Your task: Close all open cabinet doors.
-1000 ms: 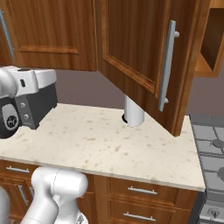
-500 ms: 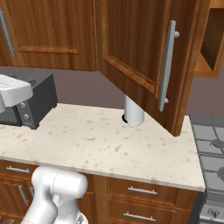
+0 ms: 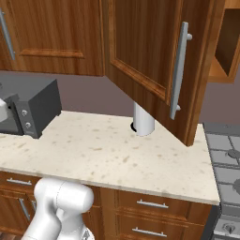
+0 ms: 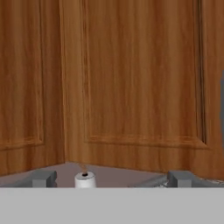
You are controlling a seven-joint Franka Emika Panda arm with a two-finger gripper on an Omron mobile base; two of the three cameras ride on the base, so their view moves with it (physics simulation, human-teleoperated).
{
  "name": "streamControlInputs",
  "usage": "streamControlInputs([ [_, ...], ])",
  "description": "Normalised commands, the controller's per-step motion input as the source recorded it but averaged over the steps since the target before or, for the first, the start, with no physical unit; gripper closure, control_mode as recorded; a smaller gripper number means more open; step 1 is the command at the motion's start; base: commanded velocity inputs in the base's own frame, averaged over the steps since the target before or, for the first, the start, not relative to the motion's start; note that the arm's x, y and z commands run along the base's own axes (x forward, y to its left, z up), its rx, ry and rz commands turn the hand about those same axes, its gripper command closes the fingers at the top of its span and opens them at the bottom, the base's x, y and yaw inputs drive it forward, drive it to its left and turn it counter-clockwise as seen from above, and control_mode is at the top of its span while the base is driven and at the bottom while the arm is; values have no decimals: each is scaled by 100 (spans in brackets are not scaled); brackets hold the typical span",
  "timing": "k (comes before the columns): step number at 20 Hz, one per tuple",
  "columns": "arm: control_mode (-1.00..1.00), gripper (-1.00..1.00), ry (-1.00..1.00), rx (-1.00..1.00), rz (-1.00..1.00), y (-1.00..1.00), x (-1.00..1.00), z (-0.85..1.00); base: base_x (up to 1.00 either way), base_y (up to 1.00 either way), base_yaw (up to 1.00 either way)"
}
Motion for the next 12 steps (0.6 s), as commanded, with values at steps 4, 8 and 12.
streamControlInputs([
  [4,-100,-100,-1,4,0,-39,0,2,0,0,0],
  [8,-100,-100,0,3,0,-55,0,-3,0,0,0],
  [12,-100,-100,0,2,0,-59,0,-4,0,0,0],
])
